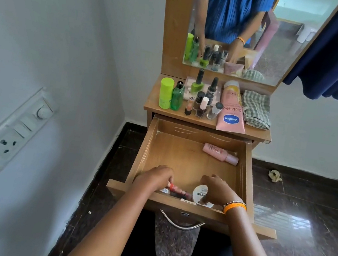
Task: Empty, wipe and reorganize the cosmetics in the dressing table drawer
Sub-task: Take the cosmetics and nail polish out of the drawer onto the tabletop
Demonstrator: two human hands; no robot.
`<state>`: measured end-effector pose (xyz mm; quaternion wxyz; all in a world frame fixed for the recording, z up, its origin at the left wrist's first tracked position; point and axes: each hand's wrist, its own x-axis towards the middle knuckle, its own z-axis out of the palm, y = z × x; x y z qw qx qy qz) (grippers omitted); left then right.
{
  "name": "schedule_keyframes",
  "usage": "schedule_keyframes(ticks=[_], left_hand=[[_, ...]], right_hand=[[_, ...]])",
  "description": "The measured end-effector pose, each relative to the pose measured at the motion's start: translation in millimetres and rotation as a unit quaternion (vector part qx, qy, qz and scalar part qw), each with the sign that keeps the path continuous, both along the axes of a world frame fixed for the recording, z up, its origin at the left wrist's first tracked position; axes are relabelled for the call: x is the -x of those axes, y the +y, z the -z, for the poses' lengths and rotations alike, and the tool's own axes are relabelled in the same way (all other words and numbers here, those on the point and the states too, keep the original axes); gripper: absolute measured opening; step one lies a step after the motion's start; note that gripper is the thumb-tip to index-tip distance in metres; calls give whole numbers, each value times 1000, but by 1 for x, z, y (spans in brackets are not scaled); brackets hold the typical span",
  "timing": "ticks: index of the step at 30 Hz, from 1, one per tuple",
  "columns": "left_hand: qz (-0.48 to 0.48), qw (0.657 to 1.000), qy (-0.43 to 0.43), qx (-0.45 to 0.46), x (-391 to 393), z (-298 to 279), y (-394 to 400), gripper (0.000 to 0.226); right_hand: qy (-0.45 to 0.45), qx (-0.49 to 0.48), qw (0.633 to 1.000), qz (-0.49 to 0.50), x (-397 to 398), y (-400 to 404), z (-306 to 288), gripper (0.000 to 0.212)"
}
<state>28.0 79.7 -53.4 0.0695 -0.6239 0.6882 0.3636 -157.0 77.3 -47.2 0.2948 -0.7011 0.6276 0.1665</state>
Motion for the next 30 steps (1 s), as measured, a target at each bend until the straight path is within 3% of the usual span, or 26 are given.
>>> schedule_keyframes(ticks=[7, 14, 18, 21, 26, 30], left_hand=[[-51, 992, 14, 116, 0, -2, 1, 20], [-114, 986, 0, 121, -6, 0, -2, 18], [-186, 970, 65, 146, -20, -9, -5, 14], [-253, 933, 145, 211, -39, -32, -7, 11], [-391, 796, 294, 356, -77, -83, -34, 13], [-400, 753, 316, 417, -96, -111, -81, 14]], right_hand=[[-49, 49, 995, 66, 4, -1, -6, 46], [-110, 139, 979, 99, -8, 1, -22, 37], [-150, 184, 966, 103, -21, 5, -39, 29], [-170, 205, 959, 101, -30, 8, -47, 29], [-185, 216, 954, 91, -42, 15, -52, 28], [-205, 211, 953, 67, -53, 17, -57, 26]])
